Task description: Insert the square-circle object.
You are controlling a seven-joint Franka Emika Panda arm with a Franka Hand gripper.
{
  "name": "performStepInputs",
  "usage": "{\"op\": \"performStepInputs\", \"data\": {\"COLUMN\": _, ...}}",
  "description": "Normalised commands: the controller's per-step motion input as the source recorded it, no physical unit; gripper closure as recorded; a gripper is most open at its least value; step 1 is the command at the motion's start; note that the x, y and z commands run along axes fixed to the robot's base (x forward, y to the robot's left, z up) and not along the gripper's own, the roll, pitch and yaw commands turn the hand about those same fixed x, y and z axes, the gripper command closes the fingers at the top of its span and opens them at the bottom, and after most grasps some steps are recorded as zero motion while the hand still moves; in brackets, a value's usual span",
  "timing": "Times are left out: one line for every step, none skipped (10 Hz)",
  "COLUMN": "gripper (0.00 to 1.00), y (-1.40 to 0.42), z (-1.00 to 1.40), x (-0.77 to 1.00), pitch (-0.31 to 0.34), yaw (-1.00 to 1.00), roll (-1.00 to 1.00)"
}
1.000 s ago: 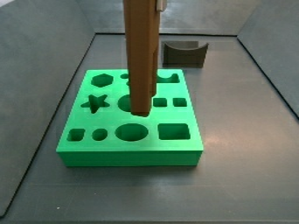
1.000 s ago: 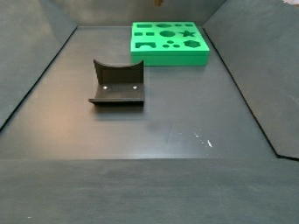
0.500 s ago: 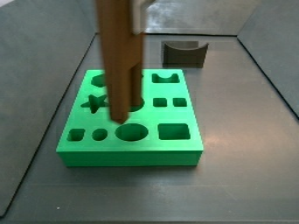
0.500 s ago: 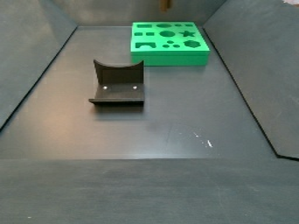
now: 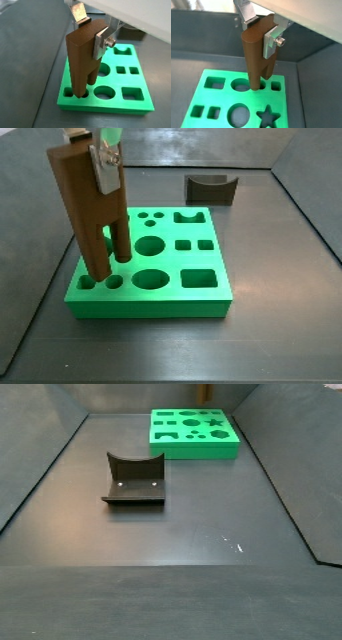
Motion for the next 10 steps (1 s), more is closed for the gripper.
{"op": "performStepInputs", "data": {"gripper": 1.0, "y": 0.0, "z": -0.03, "x": -0.11, "pitch": -0.004, "yaw": -0.95, "roll": 0.0}}
{"op": "performStepInputs", "data": {"gripper": 1.0, "y": -0.02, "z": -0.12, "x": 0.0, "pitch": 0.0, "yaw": -0.98, "roll": -0.05}}
{"op": "performStepInputs", "data": {"gripper": 1.0, "y": 0.0, "z": -0.18, "x": 0.0, "pitch": 0.0, "yaw": -1.0, "roll": -0.05}}
{"op": "performStepInputs", "data": {"gripper": 1.0, "y": 0.0, "z": -0.21, "x": 0.0, "pitch": 0.0, "yaw": -1.0, "roll": -0.04}}
{"op": "performStepInputs", "data": {"gripper": 1.0, "y": 0.0, "z": -0.2, "x": 0.0, "pitch": 0.0, "yaw": -1.0, "roll": -0.05}}
{"op": "performStepInputs", "data": {"gripper": 1.0, "y": 0.0, "z": -0.21, "x": 0.0, "pitch": 0.0, "yaw": -1.0, "roll": -0.06}}
{"op": "performStepInputs", "data": {"gripper": 1.0, "y": -0.01, "z": -0.22, "x": 0.0, "pitch": -0.001, "yaw": -1.0, "roll": -0.07}}
{"op": "performStepInputs", "data": {"gripper": 1.0, "y": -0.03, "z": -0.23, "x": 0.0, "pitch": -0.014, "yaw": -1.0, "roll": -0.09}}
{"op": "performStepInputs", "data": {"gripper": 1.0, "y": -0.03, "z": -0.22, "x": 0.0, "pitch": -0.011, "yaw": -0.99, "roll": -0.09}}
{"op": "performStepInputs", "data": {"gripper": 1.0, "y": -0.04, "z": -0.21, "x": 0.0, "pitch": -0.017, "yaw": -0.97, "roll": -0.11}}
